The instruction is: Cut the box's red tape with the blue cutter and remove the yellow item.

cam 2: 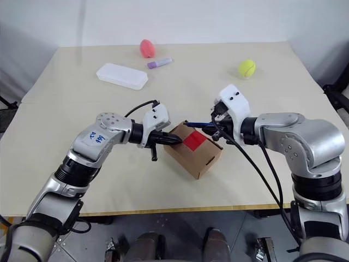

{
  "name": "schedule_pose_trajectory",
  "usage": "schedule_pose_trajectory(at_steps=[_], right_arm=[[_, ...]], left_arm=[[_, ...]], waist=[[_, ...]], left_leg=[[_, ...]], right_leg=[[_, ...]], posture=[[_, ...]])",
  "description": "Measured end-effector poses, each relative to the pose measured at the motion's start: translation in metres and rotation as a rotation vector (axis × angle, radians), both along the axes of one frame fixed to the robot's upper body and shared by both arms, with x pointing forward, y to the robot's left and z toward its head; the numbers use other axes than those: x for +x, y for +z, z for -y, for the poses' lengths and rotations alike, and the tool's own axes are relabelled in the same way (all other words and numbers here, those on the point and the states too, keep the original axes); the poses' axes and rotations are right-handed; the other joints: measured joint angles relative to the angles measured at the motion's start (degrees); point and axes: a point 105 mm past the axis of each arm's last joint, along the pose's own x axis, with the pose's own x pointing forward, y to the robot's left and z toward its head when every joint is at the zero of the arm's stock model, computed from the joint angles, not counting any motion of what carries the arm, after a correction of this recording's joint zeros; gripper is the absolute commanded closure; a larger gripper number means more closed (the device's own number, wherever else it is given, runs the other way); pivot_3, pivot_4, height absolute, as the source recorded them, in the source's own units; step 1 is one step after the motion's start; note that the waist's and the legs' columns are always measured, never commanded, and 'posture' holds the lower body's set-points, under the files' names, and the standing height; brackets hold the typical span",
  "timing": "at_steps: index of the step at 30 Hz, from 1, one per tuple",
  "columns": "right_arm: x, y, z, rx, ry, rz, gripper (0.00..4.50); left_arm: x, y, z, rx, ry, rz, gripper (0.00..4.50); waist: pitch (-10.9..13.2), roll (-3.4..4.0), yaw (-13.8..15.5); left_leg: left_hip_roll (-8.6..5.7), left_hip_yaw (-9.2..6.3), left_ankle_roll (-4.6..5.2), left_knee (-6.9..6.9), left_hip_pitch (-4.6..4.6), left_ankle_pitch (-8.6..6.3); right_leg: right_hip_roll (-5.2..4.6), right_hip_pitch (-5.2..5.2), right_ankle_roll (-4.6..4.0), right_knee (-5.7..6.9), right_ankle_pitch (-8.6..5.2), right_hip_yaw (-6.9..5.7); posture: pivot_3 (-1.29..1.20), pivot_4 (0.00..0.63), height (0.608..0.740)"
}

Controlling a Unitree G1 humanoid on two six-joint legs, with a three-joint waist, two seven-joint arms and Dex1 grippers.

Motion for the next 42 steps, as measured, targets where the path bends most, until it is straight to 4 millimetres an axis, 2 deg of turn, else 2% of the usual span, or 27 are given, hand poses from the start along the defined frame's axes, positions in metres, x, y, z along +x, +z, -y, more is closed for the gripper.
schedule_pose_trajectory(at_steps=[8, 15, 23, 29, 38, 42], right_arm=[[0.001, 0.0, 0.002, 0.002, -0.006, -0.001, 4.32], [0.004, 0.014, 0.006, 0.029, -0.033, 0.036, 4.32], [0.002, 0.0, 0.009, 0.025, -0.041, -0.009, 4.32], [0.002, -0.003, 0.01, 0.026, -0.039, -0.013, 4.32], [0.001, -0.004, 0.012, 0.002, -0.036, -0.004, 4.32], [0.001, 0.004, 0.009, 0.004, -0.025, 0.009, 4.32]], left_arm=[[0.0, 0.0, 0.0, 0.001, 0.003, -0.002, 4.5], [0.0, 0.0, 0.0, 0.001, 0.004, -0.003, 4.5], [0.0, 0.0, 0.0, 0.001, 0.004, -0.002, 4.5], [0.0, 0.0, 0.0, 0.001, 0.005, -0.002, 4.5], [0.0, 0.0, 0.0, 0.004, 0.008, -0.003, 4.5], [0.001, 0.0, 0.0, 0.004, 0.01, -0.001, 4.5]], waist=[[0.0, 0.0, 0.0], [0.0, 0.0, 0.0], [0.0, 0.0, 0.1], [0.0, 0.0, 0.1], [0.0, 0.0, 0.1], [0.0, 0.0, 0.1]], left_leg=[[0.0, 0.01, 0.01, 0.05, 0.0, -0.01], [0.0, 0.02, 0.01, 0.06, -0.01, -0.01], [0.0, 0.03, 0.02, 0.07, -0.01, -0.01], [0.0, 0.03, 0.02, 0.09, -0.01, -0.01], [0.0, 0.03, 0.03, 0.1, -0.01, -0.02], [0.0, 0.04, 0.03, 0.12, -0.02, -0.02]], right_leg=[[0.0, 0.0, 0.0, 0.01, 0.0, 0.01], [0.0, 0.0, -0.01, 0.0, 0.01, 0.02], [0.0, 0.0, -0.01, 0.0, 0.01, 0.03], [0.0, 0.0, -0.01, 0.01, 0.01, 0.03], [0.0, 0.01, -0.01, 0.0, 0.01, 0.04], [0.0, 0.01, -0.01, 0.01, 0.01, 0.04]], posture=[[0.0, 0.15, 0.74], [0.0, 0.15, 0.74], [0.0, 0.15, 0.74], [0.0, 0.15, 0.74], [0.0, 0.15, 0.74], [0.0, 0.15, 0.74]])
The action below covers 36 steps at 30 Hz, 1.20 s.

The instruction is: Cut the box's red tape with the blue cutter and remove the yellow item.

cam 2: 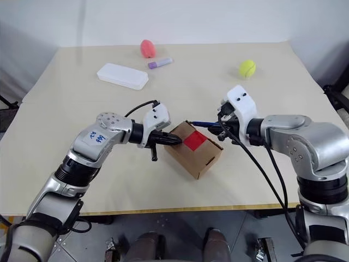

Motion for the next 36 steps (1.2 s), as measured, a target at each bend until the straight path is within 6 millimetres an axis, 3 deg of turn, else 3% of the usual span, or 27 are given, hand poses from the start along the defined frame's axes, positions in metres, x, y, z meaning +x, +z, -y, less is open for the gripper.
schedule_pose_trajectory(at_steps=[22, 36], right_arm=[[-0.001, -0.012, 0.006, -0.041, -0.006, -0.034, 4.32], [-0.007, 0.0, 0.006, -0.118, 0.004, -0.093, 4.32]], left_arm=[[0.001, -0.001, 0.001, -0.004, 0.002, -0.001, 4.5], [0.004, -0.002, 0.01, 0.069, 0.053, -0.045, 4.5]], waist=[[0.0, 0.0, 0.1], [0.0, -0.04, 0.3]], left_leg=[[0.0, 0.01, 0.03, 0.06, -0.01, -0.01], [0.0, 0.0, 0.11, 0.17, 0.19, -0.06]], right_leg=[[0.0, 0.02, 0.0, -0.01, 0.0, 0.01], [0.0, 0.4, 0.0, -0.1, 0.0, 0.01]], posture=[[0.0, 0.15, 0.74], [0.0, 0.15, 0.74]])
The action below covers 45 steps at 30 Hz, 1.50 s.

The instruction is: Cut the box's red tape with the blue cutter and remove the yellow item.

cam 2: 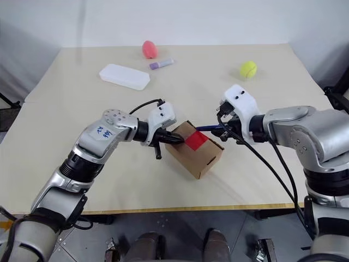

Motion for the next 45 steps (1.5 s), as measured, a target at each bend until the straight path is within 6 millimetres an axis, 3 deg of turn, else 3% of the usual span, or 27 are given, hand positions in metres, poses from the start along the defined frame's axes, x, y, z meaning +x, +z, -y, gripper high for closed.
schedule_pose_trajectory(at_steps=[11, 30, 38, 45], right_arm=[[-0.012, 0.005, 0.008, -0.061, 0.022, -0.031, 4.32], [0.001, -0.01, 0.006, -0.074, 0.017, -0.061, 4.32], [-0.015, -0.008, 0.025, -0.158, 0.031, -0.119, 4.32], [-0.019, -0.008, 0.029, -0.186, 0.052, -0.135, 4.32]], left_arm=[[-0.001, -0.001, 0.005, 0.02, 0.045, -0.006, 4.5], [0.002, -0.003, 0.007, 0.022, 0.07, -0.001, 4.5], [0.001, -0.003, 0.009, 0.016, 0.066, -0.001, 4.5], [0.001, -0.003, 0.009, 0.014, 0.07, -0.001, 4.5]], waist=[[-0.1, -0.12, 0.2], [-0.3, -0.31, 0.1], [-0.3, -0.31, 0.5], [-0.3, -0.31, 0.5]], left_leg=[[0.0, -0.04, 0.04, 0.02, 0.15, -0.03], [0.0, -0.05, 0.04, 0.08, 0.28, -0.02], [0.0, -0.06, 0.07, 0.08, 0.19, -0.05], [0.0, -0.07, 0.07, 0.08, 0.2, -0.05]], right_leg=[[0.0, 0.24, 0.0, -0.11, 0.0, 0.0], [0.0, 0.37, -0.07, -0.11, 0.05, 0.0], [0.0, 0.34, -0.05, -0.21, 0.06, -0.01], [0.0, 0.34, -0.05, -0.21, 0.06, -0.01]], posture=[[0.0, 0.15, 0.74], [0.0, 0.15, 0.74], [0.0, 0.15, 0.74], [0.0, 0.15, 0.74]])
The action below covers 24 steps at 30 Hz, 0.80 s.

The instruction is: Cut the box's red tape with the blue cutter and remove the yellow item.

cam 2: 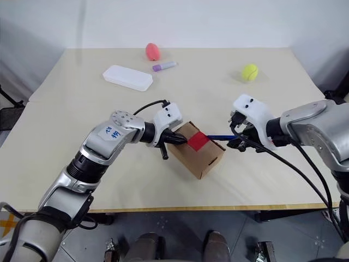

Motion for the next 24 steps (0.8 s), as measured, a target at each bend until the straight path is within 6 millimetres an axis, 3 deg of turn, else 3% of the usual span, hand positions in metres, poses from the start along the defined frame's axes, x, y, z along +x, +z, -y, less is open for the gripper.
schedule_pose_trajectory(at_steps=[7, 17, 24], right_arm=[[0.001, 0.0, 0.0, -0.001, 0.007, 0.001, 4.32], [0.017, -0.006, -0.013, 0.073, -0.017, 0.015, 4.32], [0.008, -0.005, -0.001, 0.028, -0.018, 0.004, 4.32]], left_arm=[[0.001, 0.0, -0.001, -0.003, 0.005, 0.0, 4.5], [0.005, -0.001, -0.006, -0.003, 0.041, 0.005, 4.5], [0.003, 0.0, 0.0, -0.011, 0.021, 0.009, 4.5]], waist=[[0.0, 0.0, -0.1], [0.0, -0.03, -0.8], [0.0, -0.03, -0.4]], left_leg=[[0.0, 0.0, 0.0, 0.0, 0.0, 0.0], [0.03, 0.0, -0.02, 0.0, 0.14, 0.06], [0.02, -0.01, -0.01, 0.0, 0.0, 0.05]], right_leg=[[0.0, 0.0, 0.0, 0.0, 0.0, 0.0], [0.01, 0.06, -0.11, 0.09, 0.09, 0.02], [0.01, 0.0, -0.09, -0.01, 0.1, 0.0]], posture=[[0.0, 0.15, 0.74], [0.0, 0.15, 0.74], [0.0, 0.15, 0.74]])
